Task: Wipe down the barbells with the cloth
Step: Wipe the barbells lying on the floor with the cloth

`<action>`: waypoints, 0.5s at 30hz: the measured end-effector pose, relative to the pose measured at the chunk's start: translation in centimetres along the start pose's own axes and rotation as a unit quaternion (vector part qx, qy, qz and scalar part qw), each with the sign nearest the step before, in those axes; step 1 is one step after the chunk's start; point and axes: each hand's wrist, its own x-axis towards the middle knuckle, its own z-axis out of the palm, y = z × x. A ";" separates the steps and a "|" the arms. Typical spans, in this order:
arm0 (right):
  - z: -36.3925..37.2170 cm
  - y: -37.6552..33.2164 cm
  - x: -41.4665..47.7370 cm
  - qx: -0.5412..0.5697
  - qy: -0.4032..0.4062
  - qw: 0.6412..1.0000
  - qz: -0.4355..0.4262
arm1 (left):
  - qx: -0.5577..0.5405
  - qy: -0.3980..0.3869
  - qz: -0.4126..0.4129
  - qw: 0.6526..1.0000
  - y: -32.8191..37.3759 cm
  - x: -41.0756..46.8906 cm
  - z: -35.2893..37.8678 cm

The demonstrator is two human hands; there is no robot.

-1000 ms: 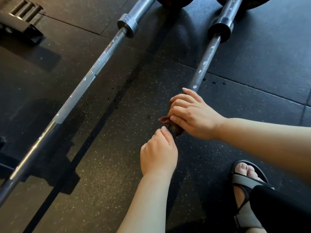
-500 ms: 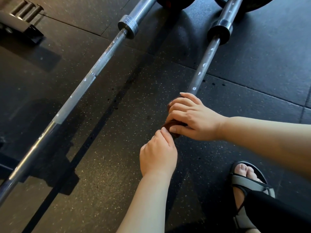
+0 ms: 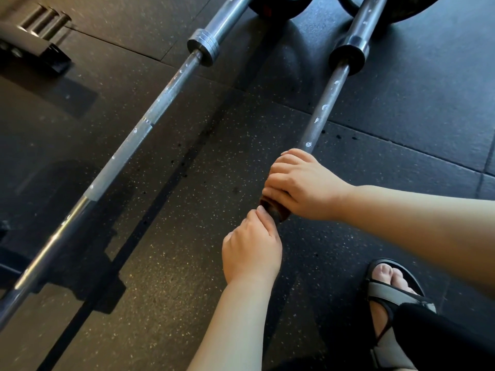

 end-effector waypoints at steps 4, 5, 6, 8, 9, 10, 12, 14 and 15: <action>-0.4 0.7 0.7 -0.030 0.020 0.996 0.076 | 0.009 0.000 0.006 1.000 -0.4 -0.1 0.4; -0.2 0.3 0.1 -0.033 0.023 0.995 0.092 | 0.021 0.006 0.012 1.000 -0.5 -0.1 0.3; 0.0 -0.3 -0.6 -0.027 0.024 0.995 0.094 | 0.038 0.015 0.021 0.999 -0.4 -0.1 0.3; 0.6 -1.7 -1.6 0.002 0.013 0.999 0.050 | 0.069 0.022 0.031 0.997 -0.1 0.1 0.2; 0.7 -1.9 -1.9 0.019 0.000 1.000 0.023 | 0.074 0.021 0.029 0.997 0.1 0.3 0.1; 0.6 -1.7 -2.0 0.030 -0.017 0.999 0.004 | 0.072 0.021 0.025 0.997 0.4 0.6 0.2; 0.1 -0.3 -1.7 0.017 -0.044 0.999 -0.015 | 0.053 0.017 0.014 0.998 0.7 1.2 0.4; -0.3 1.0 -1.4 -0.008 -0.038 0.999 0.004 | 0.027 0.016 0.006 1.000 0.8 1.5 0.8; -0.4 1.2 -1.4 -0.011 -0.027 0.999 0.027 | 0.019 0.016 0.005 1.000 0.9 1.5 1.0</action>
